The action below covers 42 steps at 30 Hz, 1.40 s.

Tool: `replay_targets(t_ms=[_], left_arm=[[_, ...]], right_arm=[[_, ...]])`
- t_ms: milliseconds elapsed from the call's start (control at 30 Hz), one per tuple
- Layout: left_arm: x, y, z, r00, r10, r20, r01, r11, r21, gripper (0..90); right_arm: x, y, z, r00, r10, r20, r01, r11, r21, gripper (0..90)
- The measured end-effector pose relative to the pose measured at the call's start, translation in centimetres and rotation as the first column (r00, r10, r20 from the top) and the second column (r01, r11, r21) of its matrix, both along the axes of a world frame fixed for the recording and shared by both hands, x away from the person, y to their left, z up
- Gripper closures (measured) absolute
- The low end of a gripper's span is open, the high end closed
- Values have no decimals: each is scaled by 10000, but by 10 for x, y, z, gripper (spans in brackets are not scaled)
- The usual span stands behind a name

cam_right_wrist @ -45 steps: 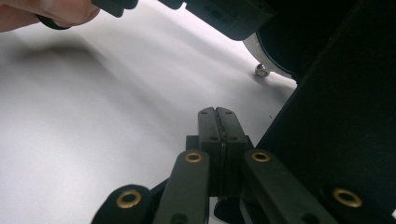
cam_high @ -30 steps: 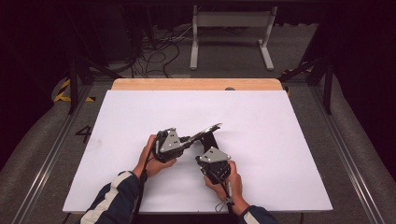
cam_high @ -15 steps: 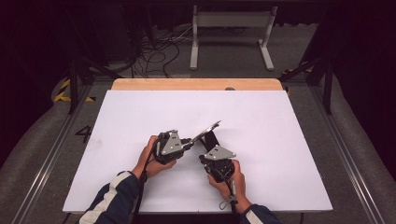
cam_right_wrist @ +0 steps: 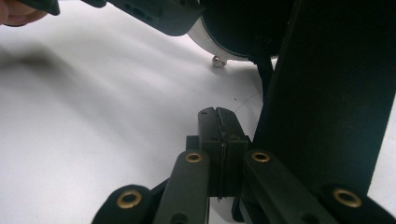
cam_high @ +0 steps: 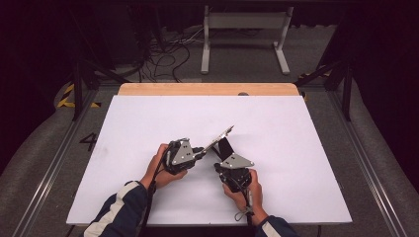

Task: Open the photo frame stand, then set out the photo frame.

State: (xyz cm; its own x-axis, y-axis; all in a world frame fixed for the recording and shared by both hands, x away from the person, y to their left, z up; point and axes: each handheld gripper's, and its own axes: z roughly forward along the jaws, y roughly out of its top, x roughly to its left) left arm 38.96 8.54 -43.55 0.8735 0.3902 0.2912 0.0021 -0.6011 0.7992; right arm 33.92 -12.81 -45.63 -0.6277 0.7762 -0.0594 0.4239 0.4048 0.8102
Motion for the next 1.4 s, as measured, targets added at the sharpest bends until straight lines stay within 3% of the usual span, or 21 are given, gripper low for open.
replay_targets(t_ms=[367,1133,1400], left_arm=[[0,0,1,9999,-108,-4,108,9999,-62,796],[-10,-9,5,9980,-530,329,515,9976,467,790],[-13,-12,6,9979,-615,205,607,9975,362,782]], right_arm=[[0,-3,0,10000,84,-3,-84,10000,51,900],[0,-17,2,9997,-32,-250,38,9997,230,900],[0,-21,2,9997,-72,-220,75,9999,119,900]])
